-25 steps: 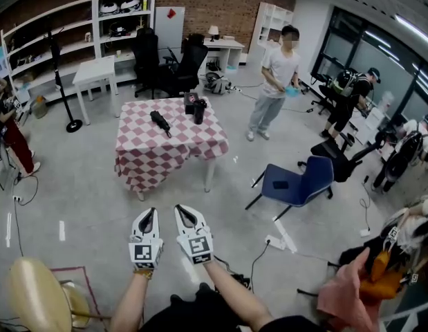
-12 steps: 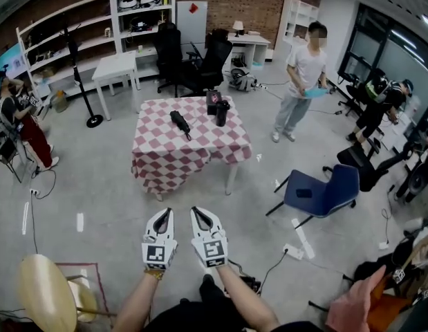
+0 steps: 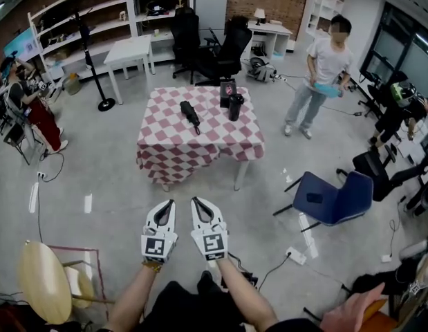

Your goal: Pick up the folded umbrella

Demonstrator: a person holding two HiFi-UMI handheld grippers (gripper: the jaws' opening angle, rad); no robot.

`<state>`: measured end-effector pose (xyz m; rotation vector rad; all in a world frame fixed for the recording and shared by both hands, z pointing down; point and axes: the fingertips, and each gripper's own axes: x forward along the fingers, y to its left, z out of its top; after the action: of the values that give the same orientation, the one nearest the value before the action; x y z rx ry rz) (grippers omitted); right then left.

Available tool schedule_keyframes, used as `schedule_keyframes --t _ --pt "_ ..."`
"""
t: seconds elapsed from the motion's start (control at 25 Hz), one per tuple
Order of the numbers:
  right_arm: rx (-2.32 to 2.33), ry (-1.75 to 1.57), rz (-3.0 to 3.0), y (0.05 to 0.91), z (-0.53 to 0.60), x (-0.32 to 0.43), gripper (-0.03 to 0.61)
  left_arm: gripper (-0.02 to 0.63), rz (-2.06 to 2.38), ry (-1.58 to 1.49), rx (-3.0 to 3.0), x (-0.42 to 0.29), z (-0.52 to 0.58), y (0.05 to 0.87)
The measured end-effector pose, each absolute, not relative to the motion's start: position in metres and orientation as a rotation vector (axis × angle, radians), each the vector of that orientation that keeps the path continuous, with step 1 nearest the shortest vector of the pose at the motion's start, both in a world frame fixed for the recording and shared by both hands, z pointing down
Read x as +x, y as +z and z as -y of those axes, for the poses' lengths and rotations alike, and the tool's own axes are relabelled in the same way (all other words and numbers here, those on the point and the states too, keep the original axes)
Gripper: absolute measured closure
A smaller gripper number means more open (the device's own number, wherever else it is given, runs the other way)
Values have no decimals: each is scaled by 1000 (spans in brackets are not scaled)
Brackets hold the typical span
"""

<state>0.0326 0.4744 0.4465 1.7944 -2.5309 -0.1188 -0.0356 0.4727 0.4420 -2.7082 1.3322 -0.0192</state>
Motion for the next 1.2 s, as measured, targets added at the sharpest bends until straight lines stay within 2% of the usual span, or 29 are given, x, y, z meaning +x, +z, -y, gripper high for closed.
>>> schedule_keyframes --t 0.84,1.2 --pt "1873 -147 2423 440 -336 -27 561 603 -1230 93 -2756 -108 -319 438" --pt "1917 -129 2411 448 -268 1 561 603 -1215 68 -2787 -83 -251 450"
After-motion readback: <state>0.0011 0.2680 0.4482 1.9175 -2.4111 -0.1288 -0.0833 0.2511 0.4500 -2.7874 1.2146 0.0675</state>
